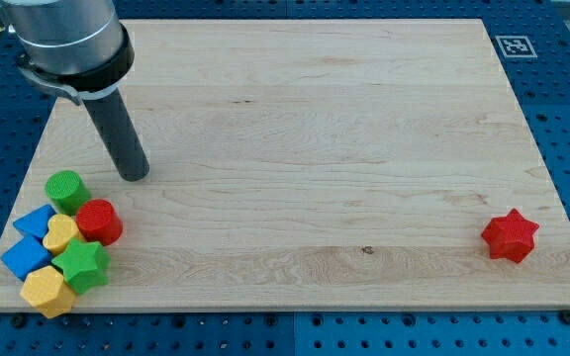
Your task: Push the red star towards center right
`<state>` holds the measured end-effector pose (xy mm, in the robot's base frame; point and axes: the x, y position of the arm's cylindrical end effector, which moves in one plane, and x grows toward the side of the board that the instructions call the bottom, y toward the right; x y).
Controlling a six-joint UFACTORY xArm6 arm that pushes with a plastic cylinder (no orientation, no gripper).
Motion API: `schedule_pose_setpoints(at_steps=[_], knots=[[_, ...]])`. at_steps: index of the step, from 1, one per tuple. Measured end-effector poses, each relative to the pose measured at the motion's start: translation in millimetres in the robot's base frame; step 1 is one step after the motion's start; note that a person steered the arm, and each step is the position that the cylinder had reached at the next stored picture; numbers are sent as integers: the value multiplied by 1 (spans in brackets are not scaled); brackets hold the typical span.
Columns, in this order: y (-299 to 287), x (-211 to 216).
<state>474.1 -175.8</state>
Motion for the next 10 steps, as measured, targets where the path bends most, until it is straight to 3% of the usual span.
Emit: schedule_pose_setpoints(at_steps=[1,3,4,5,7,8,10], knots=[[18,-3],[183,12],[263,66],[276,73],[318,143],[323,145],[370,102]])
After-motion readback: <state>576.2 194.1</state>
